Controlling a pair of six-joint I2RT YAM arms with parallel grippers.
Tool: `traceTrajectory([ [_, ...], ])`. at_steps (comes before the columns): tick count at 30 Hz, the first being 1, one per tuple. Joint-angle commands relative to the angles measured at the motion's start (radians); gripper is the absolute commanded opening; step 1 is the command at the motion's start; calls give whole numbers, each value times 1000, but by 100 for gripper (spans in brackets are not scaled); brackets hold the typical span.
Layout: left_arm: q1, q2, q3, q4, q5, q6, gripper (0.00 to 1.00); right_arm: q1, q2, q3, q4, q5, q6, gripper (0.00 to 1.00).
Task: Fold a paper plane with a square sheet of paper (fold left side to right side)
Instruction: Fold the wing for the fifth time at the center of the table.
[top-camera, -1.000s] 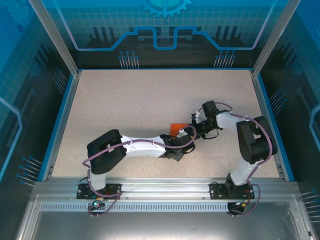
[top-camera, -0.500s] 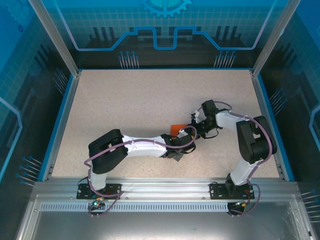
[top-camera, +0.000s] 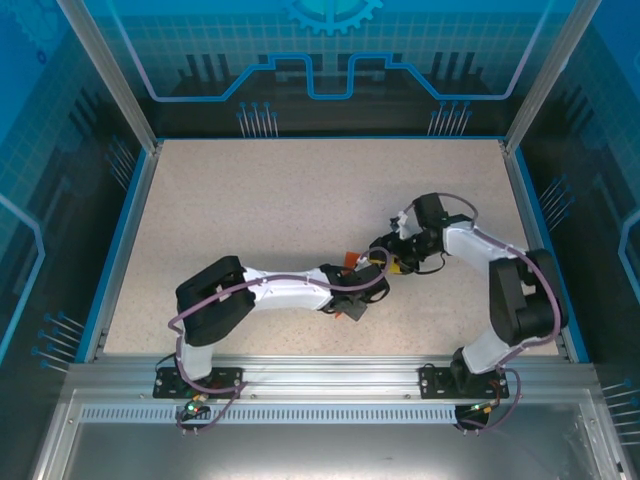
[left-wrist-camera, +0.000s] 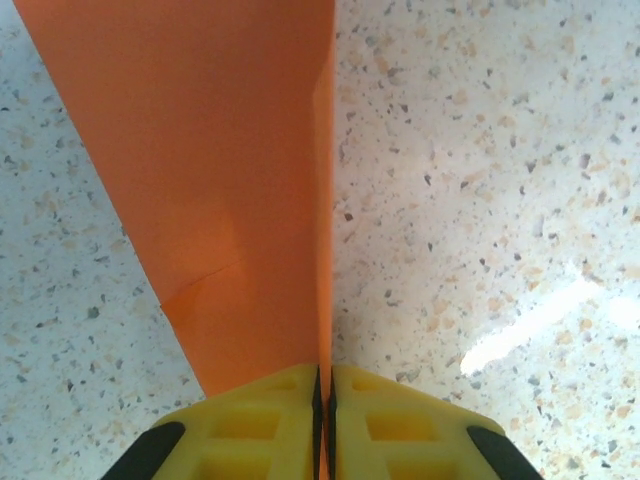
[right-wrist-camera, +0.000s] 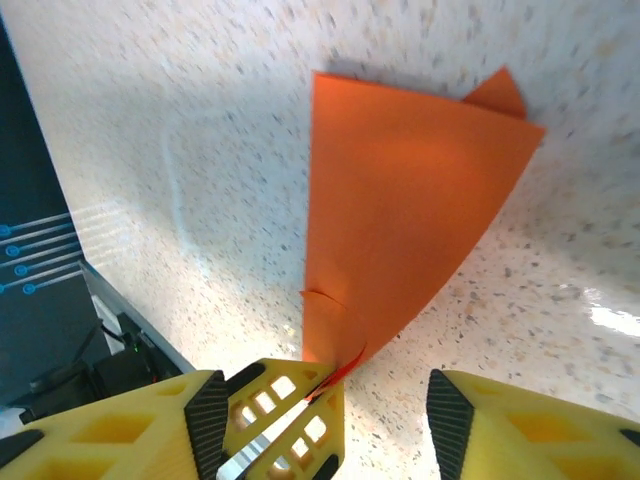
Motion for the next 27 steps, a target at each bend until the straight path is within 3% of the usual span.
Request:
traceTrajectory([
  [1, 49, -47, -35, 55, 130, -17, 12, -54, -82, -28, -41, 53, -23, 66],
  [10, 194, -99, -116, 216, 433, -117, 9, -59, -152, -150, 50, 99, -13, 74],
  [20, 319, -146, -280, 465, 615, -295, 6, 31, -79, -204, 285, 58, 94, 74],
  [27, 376, -169, -367, 600, 675, -404, 2, 105, 2, -170, 391, 78, 167, 62],
])
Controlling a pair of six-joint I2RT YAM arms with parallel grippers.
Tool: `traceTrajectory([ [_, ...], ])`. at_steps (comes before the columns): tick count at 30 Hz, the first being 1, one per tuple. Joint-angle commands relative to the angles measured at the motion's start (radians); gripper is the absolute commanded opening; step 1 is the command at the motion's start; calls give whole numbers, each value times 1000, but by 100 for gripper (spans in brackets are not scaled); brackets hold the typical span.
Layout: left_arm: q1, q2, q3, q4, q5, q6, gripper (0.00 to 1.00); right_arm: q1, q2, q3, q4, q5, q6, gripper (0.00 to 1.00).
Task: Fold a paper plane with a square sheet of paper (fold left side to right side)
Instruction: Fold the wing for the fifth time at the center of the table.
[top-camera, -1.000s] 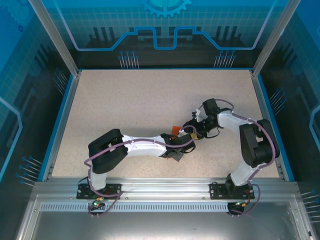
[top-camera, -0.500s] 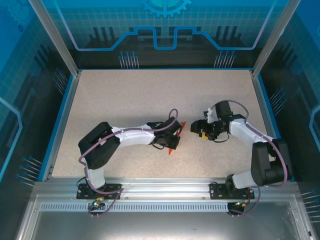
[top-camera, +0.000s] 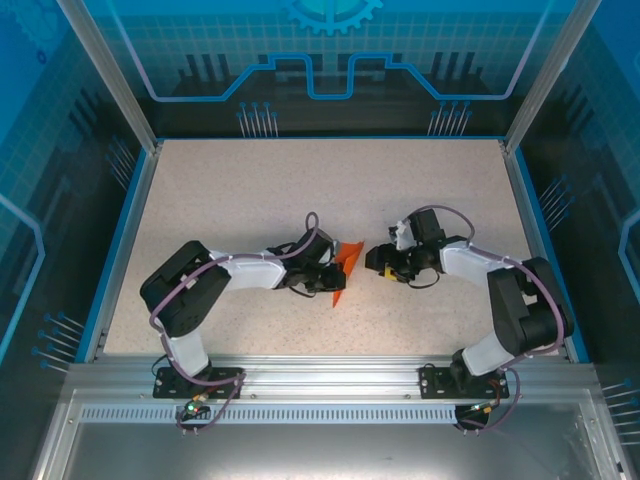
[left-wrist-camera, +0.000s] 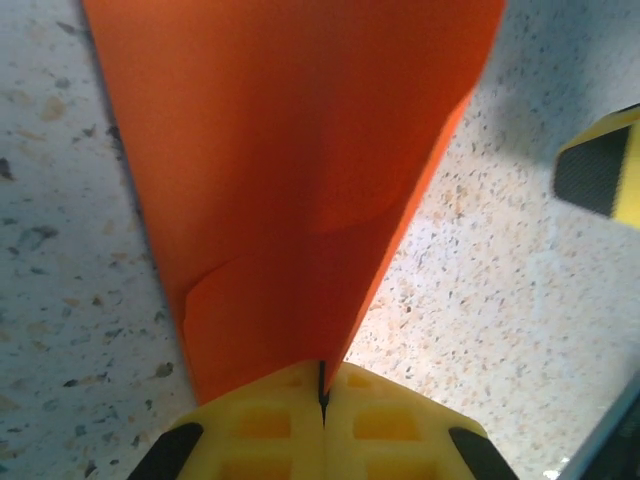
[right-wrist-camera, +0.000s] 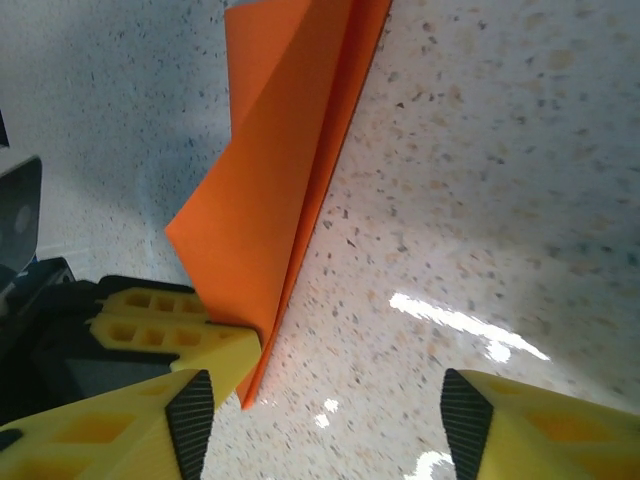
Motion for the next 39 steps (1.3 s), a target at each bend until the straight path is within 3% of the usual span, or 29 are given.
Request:
traceTrajectory([
  [1, 34, -41, -42, 120, 74, -99, 2, 37, 42, 28, 87, -7, 58, 61],
  [17, 78, 7, -111, 308, 141, -276, 0, 115, 207, 128, 175, 21, 106, 56],
  [29, 78, 41, -116, 324, 136, -294, 0, 135, 306, 210, 159, 33, 97, 49],
  [39, 80, 47, -118, 331, 138, -299, 10, 140, 363, 230, 89, 66, 95, 42],
])
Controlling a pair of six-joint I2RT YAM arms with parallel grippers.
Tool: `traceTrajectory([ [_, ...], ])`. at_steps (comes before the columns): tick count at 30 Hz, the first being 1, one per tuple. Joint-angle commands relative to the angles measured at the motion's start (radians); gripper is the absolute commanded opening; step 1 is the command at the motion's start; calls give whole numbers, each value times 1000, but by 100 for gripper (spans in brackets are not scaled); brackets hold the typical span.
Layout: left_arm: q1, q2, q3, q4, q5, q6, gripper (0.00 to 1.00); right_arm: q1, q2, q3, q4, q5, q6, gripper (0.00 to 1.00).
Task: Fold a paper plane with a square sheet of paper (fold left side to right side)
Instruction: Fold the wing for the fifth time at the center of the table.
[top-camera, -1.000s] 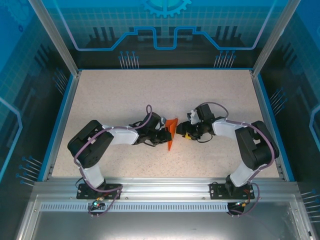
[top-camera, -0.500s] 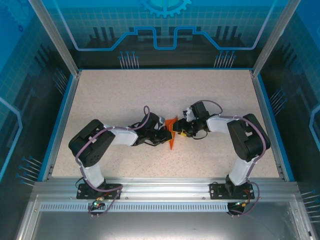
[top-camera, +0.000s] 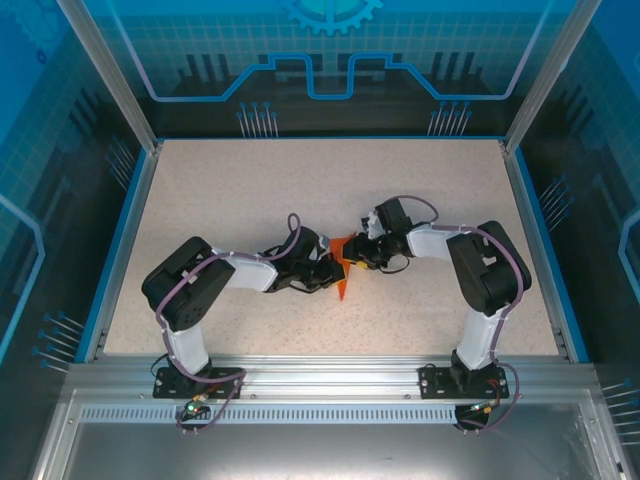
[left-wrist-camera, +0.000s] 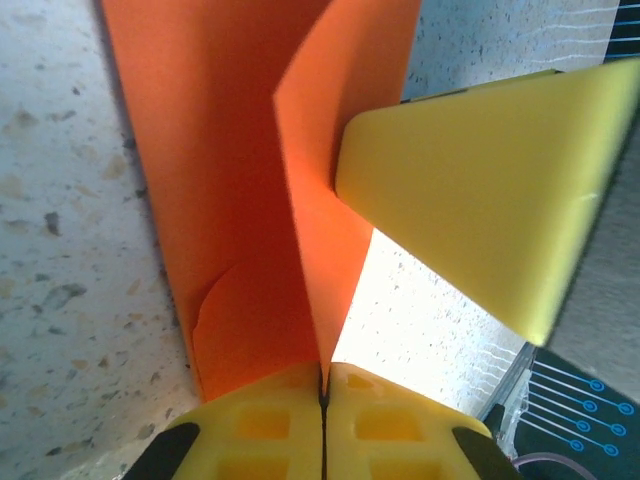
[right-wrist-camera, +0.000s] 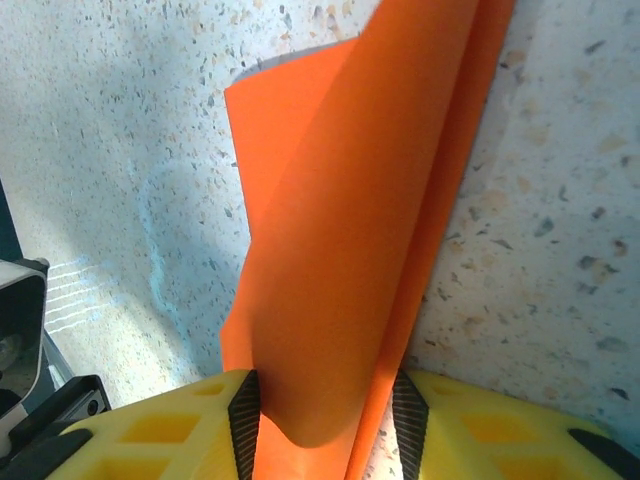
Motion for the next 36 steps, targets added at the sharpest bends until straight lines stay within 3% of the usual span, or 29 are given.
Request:
traceTrajectory([
  [1, 10, 8, -14, 16, 20, -10, 11, 20, 55, 8, -29, 36, -4, 42],
  [13, 29, -80, -26, -64, 5, 32, 24, 20, 79, 16, -37, 34, -13, 40],
  [21, 117, -164, -54, -132, 8, 60, 32, 20, 74, 14, -36, 31, -17, 40],
  [36, 158, 51, 128, -104, 98, 49, 26, 22, 71, 12, -34, 27, -18, 39],
])
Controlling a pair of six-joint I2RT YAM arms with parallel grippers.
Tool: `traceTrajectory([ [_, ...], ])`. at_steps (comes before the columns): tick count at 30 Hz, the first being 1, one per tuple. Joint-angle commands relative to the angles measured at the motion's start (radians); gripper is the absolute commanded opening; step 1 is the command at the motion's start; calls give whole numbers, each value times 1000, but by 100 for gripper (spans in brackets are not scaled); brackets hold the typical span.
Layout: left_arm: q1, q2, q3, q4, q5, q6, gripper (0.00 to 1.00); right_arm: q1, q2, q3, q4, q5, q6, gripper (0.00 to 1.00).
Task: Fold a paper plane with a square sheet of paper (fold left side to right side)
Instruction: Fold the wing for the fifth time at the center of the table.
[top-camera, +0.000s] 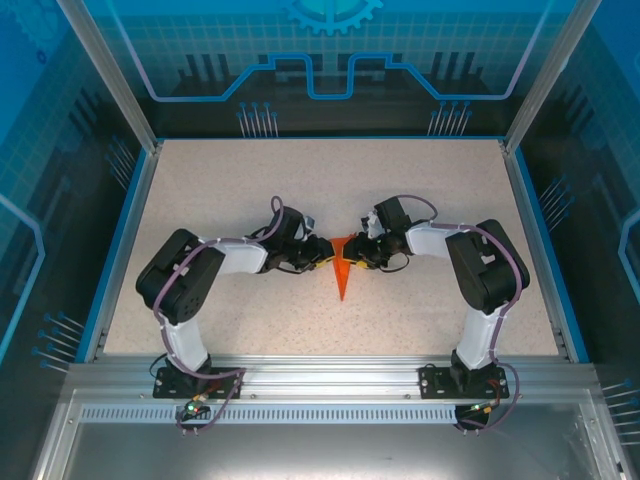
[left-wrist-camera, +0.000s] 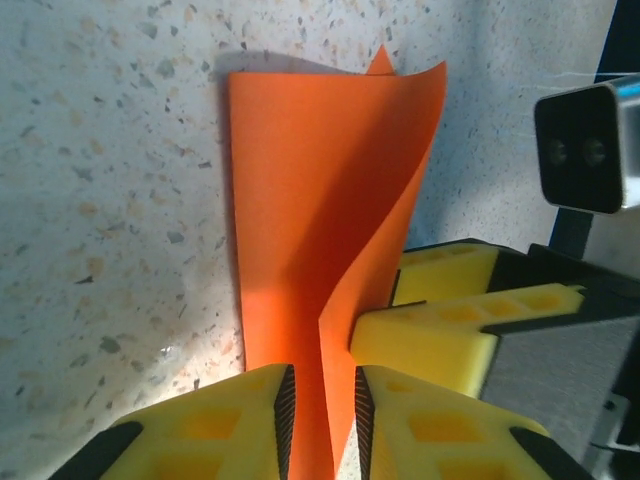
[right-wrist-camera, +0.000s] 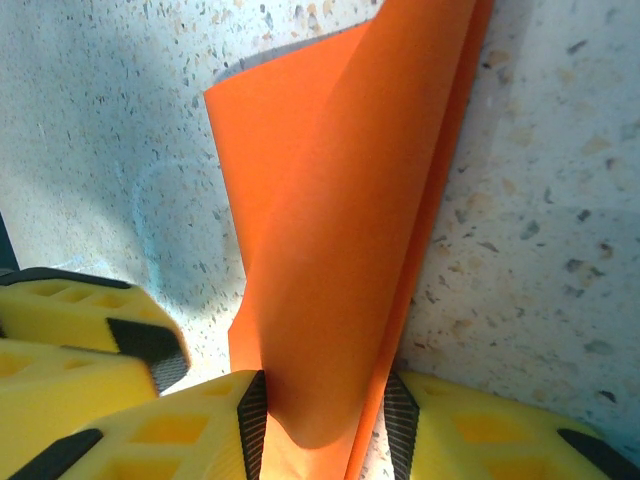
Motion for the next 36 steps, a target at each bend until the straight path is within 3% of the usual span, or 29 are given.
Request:
traceTrajectory([
  [1, 3, 35, 34, 12, 46, -5, 25, 23, 58, -7, -3, 24, -17, 39],
  [22, 3, 113, 71, 68, 83, -36, 23, 29, 62, -1, -9, 22, -19, 39],
  [31, 5, 98, 70, 48, 60, -23, 8, 30, 61, -2, -15, 24, -24, 40],
  [36, 15, 75, 58, 15, 40, 6, 4, 30, 49, -1, -15, 21, -33, 43],
])
